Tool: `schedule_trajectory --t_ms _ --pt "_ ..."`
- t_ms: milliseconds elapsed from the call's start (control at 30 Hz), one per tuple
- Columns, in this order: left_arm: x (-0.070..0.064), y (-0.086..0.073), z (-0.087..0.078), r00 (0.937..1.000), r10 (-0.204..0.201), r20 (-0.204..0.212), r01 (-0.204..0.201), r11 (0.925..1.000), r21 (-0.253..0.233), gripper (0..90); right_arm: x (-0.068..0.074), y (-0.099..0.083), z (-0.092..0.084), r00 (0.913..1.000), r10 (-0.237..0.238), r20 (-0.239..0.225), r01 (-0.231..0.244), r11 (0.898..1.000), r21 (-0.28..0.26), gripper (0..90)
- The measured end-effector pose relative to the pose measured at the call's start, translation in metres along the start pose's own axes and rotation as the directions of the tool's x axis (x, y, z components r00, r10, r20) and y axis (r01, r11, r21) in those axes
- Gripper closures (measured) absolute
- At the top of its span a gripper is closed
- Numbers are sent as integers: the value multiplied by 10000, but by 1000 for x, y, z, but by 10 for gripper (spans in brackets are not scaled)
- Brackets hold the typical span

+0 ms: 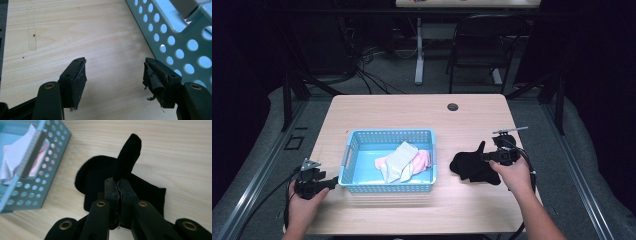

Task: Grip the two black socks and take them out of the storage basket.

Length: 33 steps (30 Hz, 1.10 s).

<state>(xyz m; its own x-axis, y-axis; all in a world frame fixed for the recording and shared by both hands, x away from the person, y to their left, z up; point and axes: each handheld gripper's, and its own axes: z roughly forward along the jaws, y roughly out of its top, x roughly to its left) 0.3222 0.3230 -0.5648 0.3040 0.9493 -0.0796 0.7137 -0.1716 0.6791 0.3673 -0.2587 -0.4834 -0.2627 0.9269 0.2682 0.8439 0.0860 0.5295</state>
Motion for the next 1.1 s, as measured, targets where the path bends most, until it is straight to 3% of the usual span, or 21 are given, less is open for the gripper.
schedule_trajectory --t_ms 133,400,500,700,900,1000,1100 --pt "0 0 -1 10000 -28 -11 28 10000 -59 346 -12 -10 2 9992 392 76 -392 9992 72 856" --pt "0 -1 -1 10000 10 0 -10 10000 13 346 -23 -16 -4 9976 687 85 -685 9974 -209 745" --pt "0 -1 -1 10000 71 3 -71 10000 37 346 -22 -16 -6 9972 745 40 -743 9965 -383 718" --pt "-1 -1 -1 10000 97 3 -97 10000 8 346 -14 -17 -3 9988 482 110 -477 9979 -433 696" --pt "-1 -1 -1 9999 110 17 -110 9999 5 346 -5 -21 0 9997 202 -119 -208 9985 -512 686" --pt "-1 -1 -1 9999 104 21 -104 9999 0 345 0 -25 1 9999 5 -162 -16 9976 -697 681" --pt "-1 -1 -1 9999 115 14 -115 9999 9 346 3 -31 3 9996 -44 -272 10 9925 -1225 671"
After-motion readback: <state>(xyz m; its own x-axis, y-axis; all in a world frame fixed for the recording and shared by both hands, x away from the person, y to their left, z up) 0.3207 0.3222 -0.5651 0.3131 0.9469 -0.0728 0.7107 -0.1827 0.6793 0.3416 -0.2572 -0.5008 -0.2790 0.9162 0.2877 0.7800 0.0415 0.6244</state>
